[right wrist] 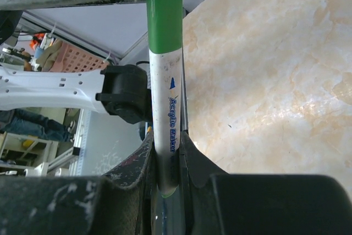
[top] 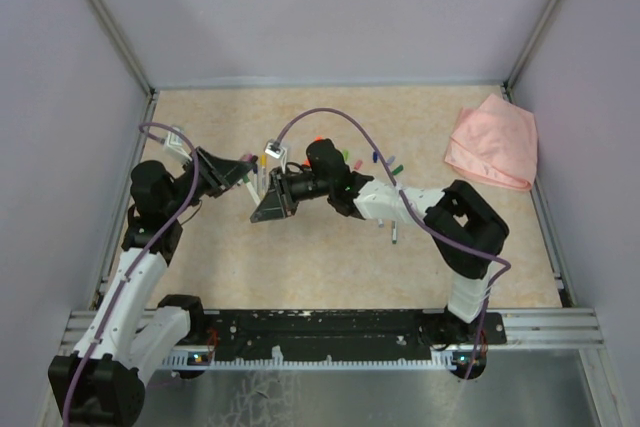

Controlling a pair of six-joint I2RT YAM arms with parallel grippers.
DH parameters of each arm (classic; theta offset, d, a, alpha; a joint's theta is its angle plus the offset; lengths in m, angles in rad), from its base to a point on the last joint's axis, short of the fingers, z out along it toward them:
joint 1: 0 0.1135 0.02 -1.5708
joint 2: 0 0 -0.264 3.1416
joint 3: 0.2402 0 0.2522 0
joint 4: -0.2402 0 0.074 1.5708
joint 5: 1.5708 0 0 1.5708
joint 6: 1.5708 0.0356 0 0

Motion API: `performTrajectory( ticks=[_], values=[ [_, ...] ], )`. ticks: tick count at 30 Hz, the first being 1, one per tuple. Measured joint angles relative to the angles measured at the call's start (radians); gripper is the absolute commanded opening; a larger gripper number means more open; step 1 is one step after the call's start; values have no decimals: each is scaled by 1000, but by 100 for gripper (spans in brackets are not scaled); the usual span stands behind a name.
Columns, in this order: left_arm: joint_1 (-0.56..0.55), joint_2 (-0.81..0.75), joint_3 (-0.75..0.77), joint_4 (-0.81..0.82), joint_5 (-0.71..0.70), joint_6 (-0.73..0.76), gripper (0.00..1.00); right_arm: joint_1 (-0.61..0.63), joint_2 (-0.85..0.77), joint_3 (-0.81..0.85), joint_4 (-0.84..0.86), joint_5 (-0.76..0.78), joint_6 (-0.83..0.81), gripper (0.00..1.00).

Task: Open the pen caps
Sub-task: Pick up the pen from the center of the board, then open the pen cap from the pen.

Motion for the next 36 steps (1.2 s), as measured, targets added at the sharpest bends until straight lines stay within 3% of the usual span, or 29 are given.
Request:
performTrajectory(
  ticks=[14,23,25,28,30,36],
  values=[
    [0,7,0,-21,15,9,39,2,-23,0,-34,27,-30,0],
    [0,17,0,-21,38,21,0,2,-26,0,-64,40,-39,0],
    [0,17,0,-22,41,22,0,2,-26,0,-70,41,-41,9],
    [0,18,0,-20,44,23,0,2,-27,0,-72,46,-47,35],
    [0,18,-1,-14,50,23,0,4,-34,0,-77,62,-50,45],
    [0,18,-32,54,80,15,0,-6,-83,-6,-44,107,-18,50]
  ],
)
